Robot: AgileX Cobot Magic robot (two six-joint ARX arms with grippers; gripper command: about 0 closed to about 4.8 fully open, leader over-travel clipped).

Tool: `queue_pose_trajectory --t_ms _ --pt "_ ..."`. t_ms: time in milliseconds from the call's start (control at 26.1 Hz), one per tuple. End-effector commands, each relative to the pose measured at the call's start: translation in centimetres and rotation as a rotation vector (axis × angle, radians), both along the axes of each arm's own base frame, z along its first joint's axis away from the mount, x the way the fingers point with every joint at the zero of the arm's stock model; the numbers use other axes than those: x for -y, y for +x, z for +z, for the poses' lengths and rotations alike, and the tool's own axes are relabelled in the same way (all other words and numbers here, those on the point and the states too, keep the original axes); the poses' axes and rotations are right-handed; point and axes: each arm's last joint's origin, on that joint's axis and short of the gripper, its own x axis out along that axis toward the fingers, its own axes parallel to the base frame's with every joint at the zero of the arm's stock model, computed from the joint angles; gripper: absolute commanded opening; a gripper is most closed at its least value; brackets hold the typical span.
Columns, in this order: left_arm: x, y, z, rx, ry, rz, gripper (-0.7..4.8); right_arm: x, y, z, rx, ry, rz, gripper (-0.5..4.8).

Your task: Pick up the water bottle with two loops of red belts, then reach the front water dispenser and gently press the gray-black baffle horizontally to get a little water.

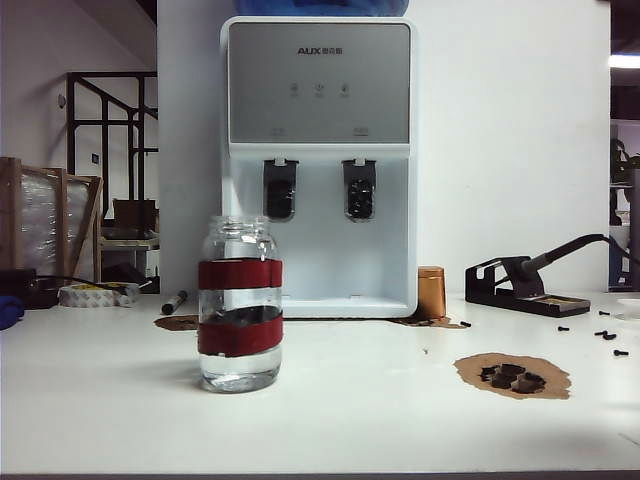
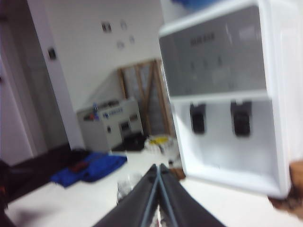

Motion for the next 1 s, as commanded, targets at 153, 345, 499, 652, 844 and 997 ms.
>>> queue_pose_trajectory --t_ms 153,345,499,652,844,997 --pt "0.0 0.0 0.0 -0.003 0.003 -0.002 -0.05 0.1 -0.1 0.6 0.042 0.023 0.005 -0.02" --pt "0.0 0.0 0.1 -0.004 0.003 -0.003 -0.05 0.0 -0.1 0.4 0.032 0.016 0.005 -0.02" --pt "0.0 -0.2 0.5 -0.023 0.001 -0.020 -0.05 0.0 -0.1 0.1 0.005 -0.005 0.008 -0.02" --pt "0.0 -0.3 0.4 -0.036 0.001 -0.021 -0.05 0.2 -0.4 1.4 0.045 0.004 0.015 -0.02" --pt "0.0 -0.3 0.8 -0.028 0.001 -0.023 -0.05 1.3 -1.9 6.2 0.204 0.017 -0.044 -0.02" --pt "0.1 -0.5 1.7 0.001 0.016 -0.056 -0.05 1.5 -2.1 9.0 0.208 0.019 -0.043 -0.02"
